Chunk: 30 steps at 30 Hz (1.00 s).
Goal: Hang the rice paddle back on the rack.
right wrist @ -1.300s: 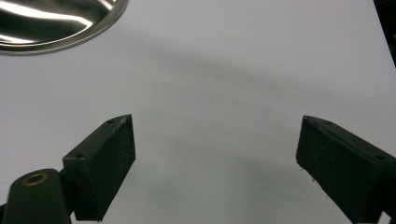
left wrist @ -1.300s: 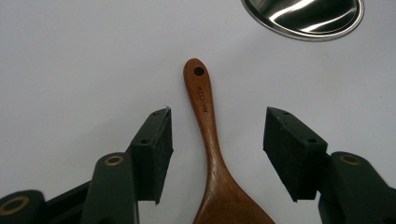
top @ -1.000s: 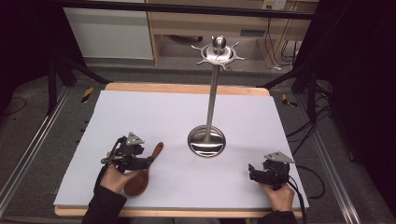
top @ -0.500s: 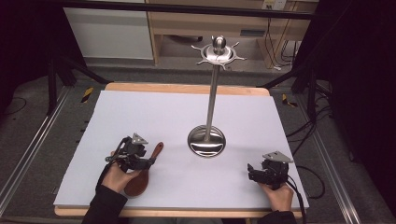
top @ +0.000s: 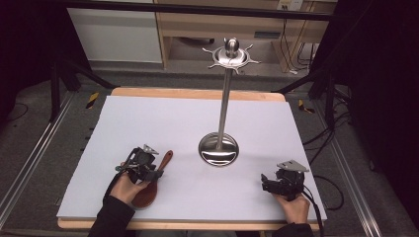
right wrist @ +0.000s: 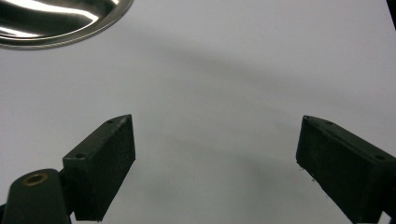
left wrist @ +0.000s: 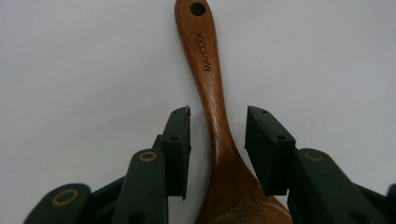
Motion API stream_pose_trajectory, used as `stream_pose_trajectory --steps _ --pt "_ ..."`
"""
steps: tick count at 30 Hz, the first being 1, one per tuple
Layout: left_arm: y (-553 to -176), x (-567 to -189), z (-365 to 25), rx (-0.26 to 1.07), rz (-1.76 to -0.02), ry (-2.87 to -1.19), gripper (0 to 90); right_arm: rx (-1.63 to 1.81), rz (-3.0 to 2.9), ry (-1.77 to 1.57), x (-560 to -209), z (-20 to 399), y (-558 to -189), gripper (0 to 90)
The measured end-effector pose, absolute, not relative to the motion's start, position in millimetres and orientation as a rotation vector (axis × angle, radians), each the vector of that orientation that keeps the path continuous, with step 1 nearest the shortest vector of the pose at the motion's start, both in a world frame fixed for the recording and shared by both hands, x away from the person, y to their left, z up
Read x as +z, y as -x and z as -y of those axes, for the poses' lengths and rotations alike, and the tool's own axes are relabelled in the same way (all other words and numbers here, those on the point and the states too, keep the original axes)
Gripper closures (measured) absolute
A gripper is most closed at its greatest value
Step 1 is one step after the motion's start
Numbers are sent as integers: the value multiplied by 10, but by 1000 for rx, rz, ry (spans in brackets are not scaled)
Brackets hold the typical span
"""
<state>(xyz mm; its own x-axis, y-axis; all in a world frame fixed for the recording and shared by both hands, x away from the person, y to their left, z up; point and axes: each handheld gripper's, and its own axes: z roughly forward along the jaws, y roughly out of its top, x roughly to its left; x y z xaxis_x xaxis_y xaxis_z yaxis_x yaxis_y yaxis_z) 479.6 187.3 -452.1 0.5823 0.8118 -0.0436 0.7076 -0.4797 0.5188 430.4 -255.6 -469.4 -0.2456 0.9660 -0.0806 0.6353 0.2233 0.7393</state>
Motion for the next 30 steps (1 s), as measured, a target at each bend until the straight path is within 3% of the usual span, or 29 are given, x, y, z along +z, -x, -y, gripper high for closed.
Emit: stream_pose_trajectory --steps 9,20,30 --pt "-4812 -4557 -1863 253 -1213 -2340 701 798 -1967 -1471 -4699 2547 -4306 121" --pt "-4815 -4542 -1891 221 -1189 -2365 755 791 -1976 -1472 -4705 2542 -4313 121" --pt "-4841 -4478 -1895 228 -1142 -2411 735 790 -1976 -1479 -4708 2547 -4320 120"
